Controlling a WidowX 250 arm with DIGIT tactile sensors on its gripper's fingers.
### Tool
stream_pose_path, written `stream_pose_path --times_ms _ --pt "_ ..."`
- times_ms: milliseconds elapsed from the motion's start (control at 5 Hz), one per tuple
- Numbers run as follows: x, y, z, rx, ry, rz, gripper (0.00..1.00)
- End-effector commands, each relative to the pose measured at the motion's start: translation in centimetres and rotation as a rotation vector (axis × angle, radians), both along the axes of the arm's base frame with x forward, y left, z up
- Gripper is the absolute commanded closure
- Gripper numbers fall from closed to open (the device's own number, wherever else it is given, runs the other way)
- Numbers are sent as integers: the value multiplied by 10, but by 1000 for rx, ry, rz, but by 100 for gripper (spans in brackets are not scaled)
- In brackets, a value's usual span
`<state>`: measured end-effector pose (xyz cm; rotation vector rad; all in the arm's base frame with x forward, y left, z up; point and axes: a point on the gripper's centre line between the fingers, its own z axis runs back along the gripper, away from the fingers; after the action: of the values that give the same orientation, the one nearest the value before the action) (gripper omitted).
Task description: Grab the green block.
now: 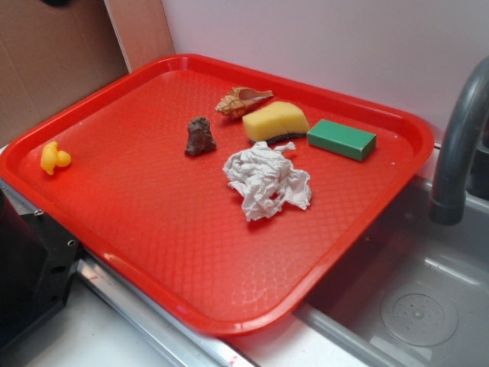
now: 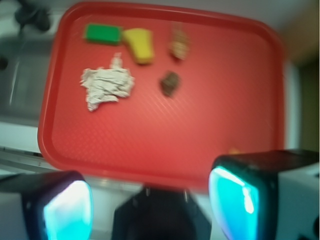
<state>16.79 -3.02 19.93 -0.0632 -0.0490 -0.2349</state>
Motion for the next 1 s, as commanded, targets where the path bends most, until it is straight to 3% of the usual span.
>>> stream_pose_path --times_ms 0,200,400,800 --pt "90 -42 -30 -20 -57 -384 0" --pt "124 -57 -53 -51 -117 -507 0" --pt "133 -70 -61 -29 -220 -619 0" --pt "133 -70 -61 -29 -220 -619 0"
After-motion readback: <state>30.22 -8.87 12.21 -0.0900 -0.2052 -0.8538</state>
